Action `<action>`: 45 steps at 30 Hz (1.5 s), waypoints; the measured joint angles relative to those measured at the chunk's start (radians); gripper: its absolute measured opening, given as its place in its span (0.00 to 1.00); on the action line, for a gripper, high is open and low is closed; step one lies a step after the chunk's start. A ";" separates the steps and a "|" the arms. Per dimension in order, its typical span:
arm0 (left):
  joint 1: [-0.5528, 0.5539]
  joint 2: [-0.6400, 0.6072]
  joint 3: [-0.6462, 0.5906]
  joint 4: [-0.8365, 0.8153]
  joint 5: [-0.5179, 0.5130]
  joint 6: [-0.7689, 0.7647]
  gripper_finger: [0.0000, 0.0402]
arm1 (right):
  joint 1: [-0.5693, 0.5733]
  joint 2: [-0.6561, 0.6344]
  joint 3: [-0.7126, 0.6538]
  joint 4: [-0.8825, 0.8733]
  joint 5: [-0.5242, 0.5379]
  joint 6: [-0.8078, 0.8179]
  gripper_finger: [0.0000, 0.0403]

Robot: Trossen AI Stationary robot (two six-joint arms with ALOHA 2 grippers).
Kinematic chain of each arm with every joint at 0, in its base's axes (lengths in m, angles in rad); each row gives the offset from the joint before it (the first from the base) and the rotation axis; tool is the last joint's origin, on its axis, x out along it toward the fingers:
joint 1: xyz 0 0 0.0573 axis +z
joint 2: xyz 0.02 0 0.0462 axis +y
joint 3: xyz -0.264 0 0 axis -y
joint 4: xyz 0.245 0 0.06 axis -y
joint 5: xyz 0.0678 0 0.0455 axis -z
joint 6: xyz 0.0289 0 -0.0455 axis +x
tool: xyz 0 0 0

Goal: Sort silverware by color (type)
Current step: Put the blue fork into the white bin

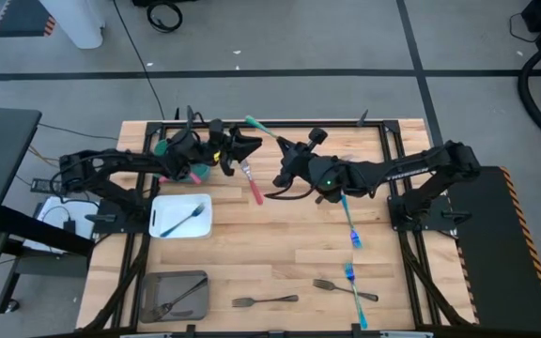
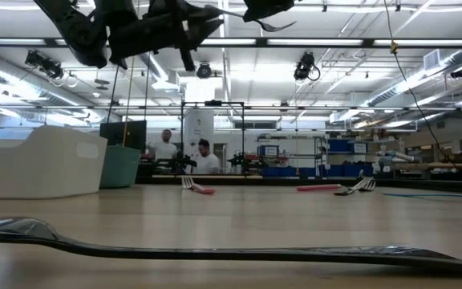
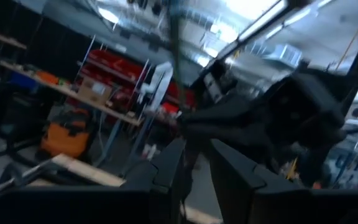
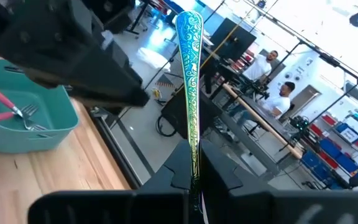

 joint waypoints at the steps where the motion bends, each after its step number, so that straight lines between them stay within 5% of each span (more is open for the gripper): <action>1: -0.007 0.000 0.000 0.013 -0.022 0.001 0.22 | 0.000 0.002 0.000 0.013 -0.005 -0.002 0.05; 21: -0.003 -0.001 0.000 0.078 -0.103 -0.006 0.22 | 0.000 0.003 -0.001 0.038 -0.062 0.021 0.05; 37: -0.004 -0.001 0.000 0.080 -0.099 0.031 0.21 | -0.015 0.011 -0.001 -0.021 -0.210 0.151 0.05; 45: -0.004 -0.001 0.002 0.072 -0.100 0.156 0.09 | -0.028 0.019 -0.001 -0.029 -0.217 0.145 0.05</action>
